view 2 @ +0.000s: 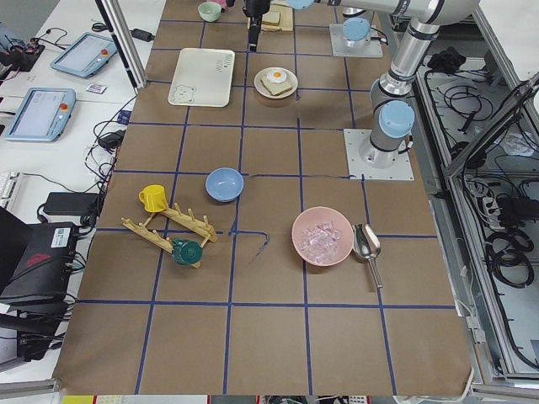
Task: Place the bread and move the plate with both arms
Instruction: 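Lower the right gripper onto the bread slice on the cutting board and grasp it, then lift the bread slice with the right gripper and carry it over the plate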
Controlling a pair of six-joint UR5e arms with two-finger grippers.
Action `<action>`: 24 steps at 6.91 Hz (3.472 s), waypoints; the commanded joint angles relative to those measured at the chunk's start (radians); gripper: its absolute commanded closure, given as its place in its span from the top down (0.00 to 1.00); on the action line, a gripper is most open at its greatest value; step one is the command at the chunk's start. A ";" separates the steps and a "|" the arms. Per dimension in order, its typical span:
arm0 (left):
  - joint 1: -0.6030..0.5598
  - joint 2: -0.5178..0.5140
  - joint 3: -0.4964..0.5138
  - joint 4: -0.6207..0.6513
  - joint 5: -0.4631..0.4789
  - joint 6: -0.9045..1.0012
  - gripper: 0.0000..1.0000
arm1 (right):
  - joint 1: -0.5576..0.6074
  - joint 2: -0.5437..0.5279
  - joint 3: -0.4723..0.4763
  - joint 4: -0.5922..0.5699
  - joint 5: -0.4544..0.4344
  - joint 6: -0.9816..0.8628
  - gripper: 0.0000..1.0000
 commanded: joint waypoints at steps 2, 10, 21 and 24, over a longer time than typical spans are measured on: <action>-0.001 0.001 -0.001 -0.001 0.000 0.000 1.00 | -0.024 0.018 0.001 -0.002 0.010 0.001 0.52; -0.001 0.001 -0.001 -0.001 0.001 0.000 1.00 | -0.026 0.028 0.003 -0.007 0.020 0.001 0.00; 0.000 0.001 -0.001 -0.001 0.000 0.001 1.00 | 0.121 -0.178 -0.269 0.505 0.125 0.103 0.00; -0.001 0.001 -0.002 -0.001 0.000 0.000 1.00 | 0.423 -0.163 -0.306 0.493 0.288 0.523 0.00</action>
